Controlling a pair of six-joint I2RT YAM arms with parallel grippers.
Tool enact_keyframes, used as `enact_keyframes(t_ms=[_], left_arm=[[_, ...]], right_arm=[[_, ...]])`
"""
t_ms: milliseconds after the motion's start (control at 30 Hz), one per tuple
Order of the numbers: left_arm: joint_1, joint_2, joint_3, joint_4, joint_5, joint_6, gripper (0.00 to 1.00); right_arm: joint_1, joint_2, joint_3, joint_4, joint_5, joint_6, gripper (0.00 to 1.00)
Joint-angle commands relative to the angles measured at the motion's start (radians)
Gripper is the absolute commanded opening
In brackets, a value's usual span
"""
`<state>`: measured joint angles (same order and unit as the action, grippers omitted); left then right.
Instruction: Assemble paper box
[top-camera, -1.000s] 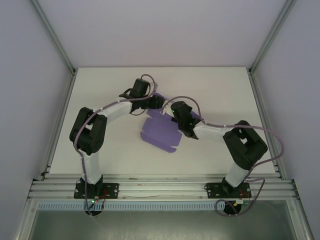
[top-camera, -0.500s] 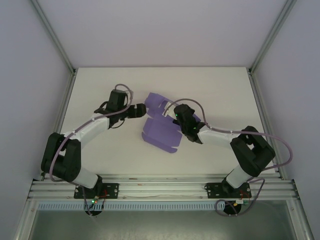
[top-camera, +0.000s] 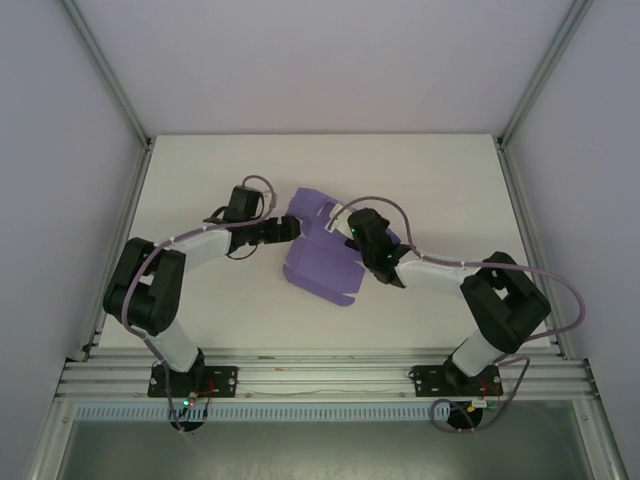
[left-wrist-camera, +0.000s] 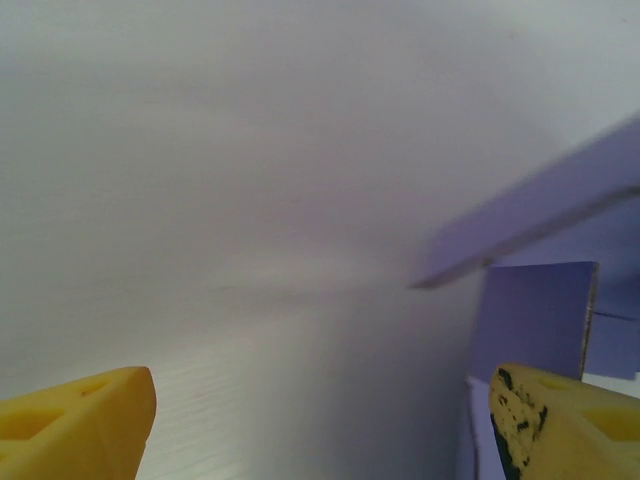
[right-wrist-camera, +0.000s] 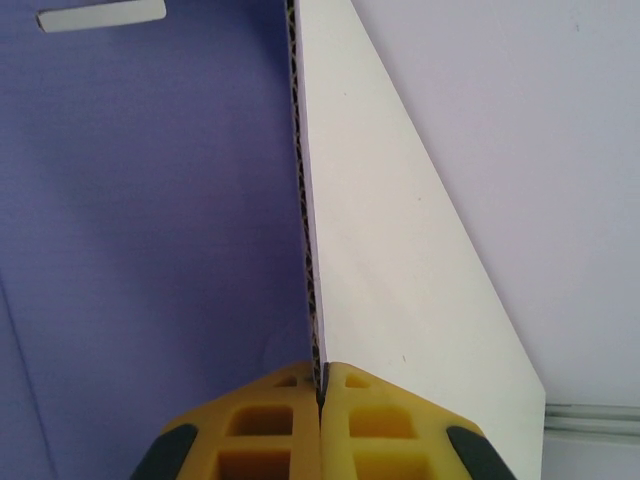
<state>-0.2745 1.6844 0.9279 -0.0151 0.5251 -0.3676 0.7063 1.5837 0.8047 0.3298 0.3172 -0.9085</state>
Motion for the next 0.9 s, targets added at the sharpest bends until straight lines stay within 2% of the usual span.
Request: enact_keyframes(t_ms=[0, 100, 367, 533, 633, 767, 867], left_arm=[[-0.021, 0.040, 0.049, 0.076, 0.051, -0.003, 0.86], [-0.038, 0.064, 0.067, 0.107, 0.049, -0.014, 0.87], [-0.109, 0.122, 0.122, 0.022, -0.096, 0.031, 0.85], [-0.107, 0.054, 0.077, 0.032, -0.088, 0.040, 0.88], [-0.099, -0.015, 0.049, 0.021, -0.095, 0.050, 1.00], [-0.056, -0.112, 0.009, 0.013, -0.100, 0.038, 1.00], [-0.005, -0.169, -0.002, -0.008, -0.123, 0.024, 1.00]], right_arm=[[0.006, -0.031, 0.010, -0.006, -0.056, 0.049, 0.00], [0.006, -0.037, -0.001, 0.003, -0.083, 0.054, 0.00], [0.006, -0.070, -0.015, 0.020, -0.141, 0.044, 0.00], [0.006, -0.055, -0.007, 0.006, -0.064, -0.054, 0.00], [0.007, -0.036, 0.006, 0.002, 0.007, -0.149, 0.00], [0.006, 0.011, 0.023, 0.041, 0.097, -0.298, 0.00], [0.006, 0.031, 0.012, 0.133, 0.099, -0.369, 0.00]])
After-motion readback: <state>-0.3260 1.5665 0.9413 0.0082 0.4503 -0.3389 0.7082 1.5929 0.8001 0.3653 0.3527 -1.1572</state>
